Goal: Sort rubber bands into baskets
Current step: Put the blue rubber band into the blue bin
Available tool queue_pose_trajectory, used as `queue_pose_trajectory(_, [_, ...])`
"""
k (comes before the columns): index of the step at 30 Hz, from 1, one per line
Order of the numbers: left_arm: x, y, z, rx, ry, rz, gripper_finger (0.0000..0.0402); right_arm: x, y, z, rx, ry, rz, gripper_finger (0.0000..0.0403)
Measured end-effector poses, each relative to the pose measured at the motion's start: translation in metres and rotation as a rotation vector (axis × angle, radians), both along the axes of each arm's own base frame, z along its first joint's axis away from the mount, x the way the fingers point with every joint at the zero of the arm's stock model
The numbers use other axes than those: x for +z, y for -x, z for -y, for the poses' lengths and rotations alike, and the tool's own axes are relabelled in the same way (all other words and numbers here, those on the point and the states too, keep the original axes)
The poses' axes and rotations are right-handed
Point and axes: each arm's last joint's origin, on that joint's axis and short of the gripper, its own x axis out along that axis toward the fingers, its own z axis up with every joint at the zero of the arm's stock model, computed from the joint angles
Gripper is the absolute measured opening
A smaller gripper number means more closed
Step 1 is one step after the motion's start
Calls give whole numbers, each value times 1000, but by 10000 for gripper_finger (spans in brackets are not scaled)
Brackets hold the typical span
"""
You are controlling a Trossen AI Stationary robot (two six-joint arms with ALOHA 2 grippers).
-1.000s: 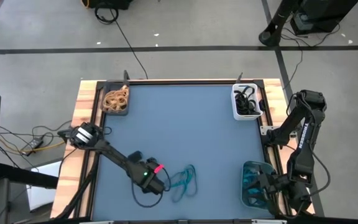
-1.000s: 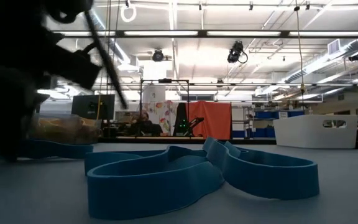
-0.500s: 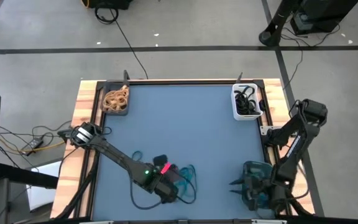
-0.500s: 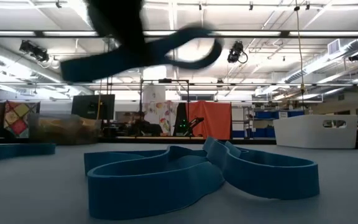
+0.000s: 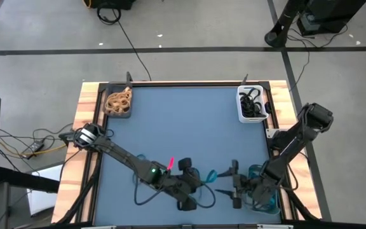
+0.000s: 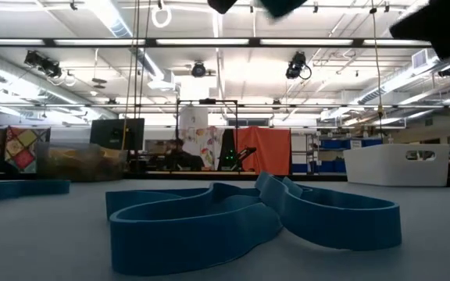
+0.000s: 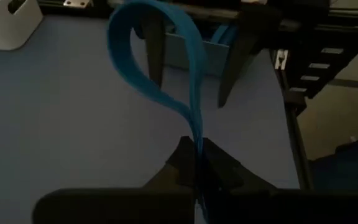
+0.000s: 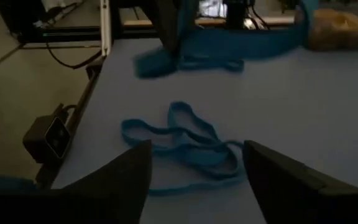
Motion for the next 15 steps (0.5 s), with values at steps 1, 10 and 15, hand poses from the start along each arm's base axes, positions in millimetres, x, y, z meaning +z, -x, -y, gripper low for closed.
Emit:
queue_pose_trajectory(1, [0,-1,0,-5,-6,2,11,3,-1,2,7,10,4,272])
queue_pose_trajectory(10, [1,-1,0,-47,-53,5,10,33,-10,16,37,15,103,305])
queue_pose_trajectory(15, [1,-1,1,-121,-86,-2,12,37,-16,24,-12,8,120,271])
